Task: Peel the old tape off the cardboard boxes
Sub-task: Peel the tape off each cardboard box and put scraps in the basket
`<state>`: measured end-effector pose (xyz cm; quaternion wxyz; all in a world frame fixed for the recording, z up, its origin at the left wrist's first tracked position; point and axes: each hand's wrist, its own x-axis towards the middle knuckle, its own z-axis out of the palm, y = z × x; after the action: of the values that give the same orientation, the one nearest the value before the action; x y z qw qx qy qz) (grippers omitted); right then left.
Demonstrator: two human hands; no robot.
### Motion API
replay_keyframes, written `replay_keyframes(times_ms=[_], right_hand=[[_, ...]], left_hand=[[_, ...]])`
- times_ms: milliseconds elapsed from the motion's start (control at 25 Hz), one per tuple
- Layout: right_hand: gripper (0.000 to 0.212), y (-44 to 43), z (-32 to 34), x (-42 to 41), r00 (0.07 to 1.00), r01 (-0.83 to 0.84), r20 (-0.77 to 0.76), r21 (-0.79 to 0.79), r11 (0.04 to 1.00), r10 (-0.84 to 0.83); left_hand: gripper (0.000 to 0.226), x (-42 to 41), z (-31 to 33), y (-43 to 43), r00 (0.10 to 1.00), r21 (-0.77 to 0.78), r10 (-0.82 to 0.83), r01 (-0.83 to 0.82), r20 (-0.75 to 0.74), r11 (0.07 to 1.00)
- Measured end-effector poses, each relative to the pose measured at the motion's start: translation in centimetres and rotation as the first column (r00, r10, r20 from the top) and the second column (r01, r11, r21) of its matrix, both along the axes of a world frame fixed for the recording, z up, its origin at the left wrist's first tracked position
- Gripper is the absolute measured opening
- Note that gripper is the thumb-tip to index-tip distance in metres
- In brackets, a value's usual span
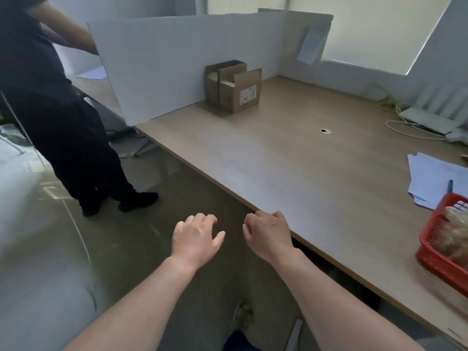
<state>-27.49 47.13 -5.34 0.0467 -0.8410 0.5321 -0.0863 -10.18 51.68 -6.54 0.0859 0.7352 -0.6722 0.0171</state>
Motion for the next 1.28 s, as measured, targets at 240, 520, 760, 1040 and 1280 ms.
replay_keyframes(times_ms=[240,520,760,1040,1280], right_hand=[[0.028,-14.7,1.1,2.3,1.000,0.016,0.023,-0.005,1.000,-0.016],[0.028,-26.6,1.9,3.6,0.997,0.070,0.015,-0.019,0.997,-0.070],[0.027,-33.5,1.4,5.4,0.989,0.146,-0.003,-0.032,0.989,-0.146],[0.027,-43.9,1.7,11.0,0.950,0.311,-0.019,-0.025,0.950,-0.312],[0.028,-53.6,3.6,18.5,0.920,0.392,0.000,-0.009,0.920,-0.392]], left_hand=[[0.048,2.5,1.7,-15.2,1.000,0.002,-0.027,0.027,-0.002,1.000],[0.047,5.3,2.2,-26.7,0.997,0.041,-0.021,0.024,-0.072,0.999],[0.044,8.0,2.0,-35.5,0.994,0.037,-0.060,0.063,-0.096,0.997],[0.040,14.7,2.6,-48.8,0.982,0.028,-0.143,0.147,-0.123,0.989],[0.047,22.5,4.3,-60.3,0.957,0.023,-0.235,0.242,-0.168,0.970]])
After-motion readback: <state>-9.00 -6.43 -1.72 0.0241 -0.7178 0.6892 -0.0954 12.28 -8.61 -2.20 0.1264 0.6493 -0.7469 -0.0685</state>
